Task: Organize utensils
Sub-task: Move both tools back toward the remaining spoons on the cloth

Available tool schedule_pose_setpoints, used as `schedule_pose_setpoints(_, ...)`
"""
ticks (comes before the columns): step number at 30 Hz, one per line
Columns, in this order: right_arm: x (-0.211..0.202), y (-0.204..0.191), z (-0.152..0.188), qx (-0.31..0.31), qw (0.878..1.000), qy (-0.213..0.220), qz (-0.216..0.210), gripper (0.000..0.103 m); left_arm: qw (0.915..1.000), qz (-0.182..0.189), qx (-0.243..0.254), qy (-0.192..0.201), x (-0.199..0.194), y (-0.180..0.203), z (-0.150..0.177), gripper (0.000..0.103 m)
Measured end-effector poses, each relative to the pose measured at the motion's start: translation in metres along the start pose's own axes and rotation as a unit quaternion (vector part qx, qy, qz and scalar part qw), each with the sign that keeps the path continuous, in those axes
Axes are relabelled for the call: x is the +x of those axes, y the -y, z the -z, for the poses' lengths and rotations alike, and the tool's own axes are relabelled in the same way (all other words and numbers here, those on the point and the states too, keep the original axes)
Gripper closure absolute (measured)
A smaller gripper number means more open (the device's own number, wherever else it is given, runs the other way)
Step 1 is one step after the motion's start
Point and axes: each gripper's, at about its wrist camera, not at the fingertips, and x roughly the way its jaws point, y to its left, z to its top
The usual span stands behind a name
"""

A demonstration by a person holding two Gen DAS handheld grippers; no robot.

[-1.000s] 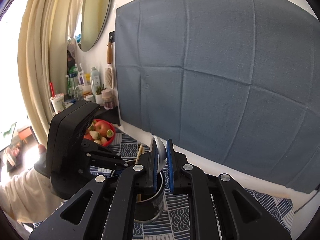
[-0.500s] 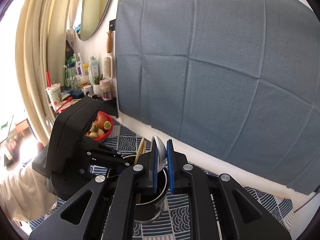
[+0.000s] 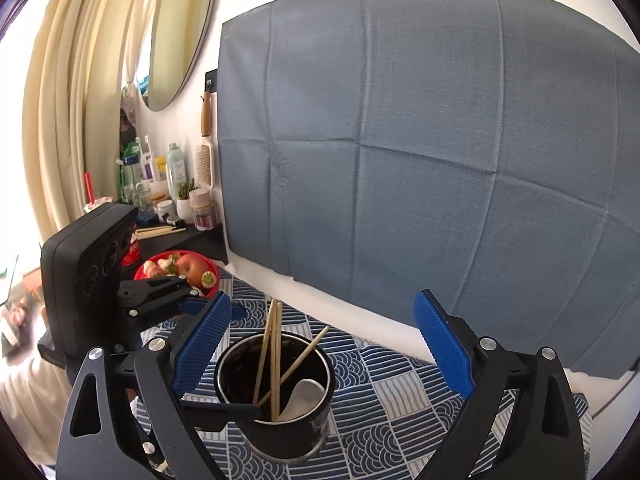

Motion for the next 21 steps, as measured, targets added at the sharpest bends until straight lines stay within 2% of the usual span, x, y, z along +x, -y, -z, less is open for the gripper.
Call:
schedule_pose_setpoints(10, 0.0, 0.0, 0.013, 0.033, 0.999, -0.007, -0.005, 0.01, 0.9995, -0.028, -0.011, -0.013, -0.028, -0.006, 0.014, 0.006)
schedule_pose_setpoints(21, -0.006, -0.016, 0.028, 0.042, 0.999, -0.01, -0.02, 0.01, 0.9967, -0.067, -0.022, -0.04, -0.052, -0.009, 0.047, 0.006)
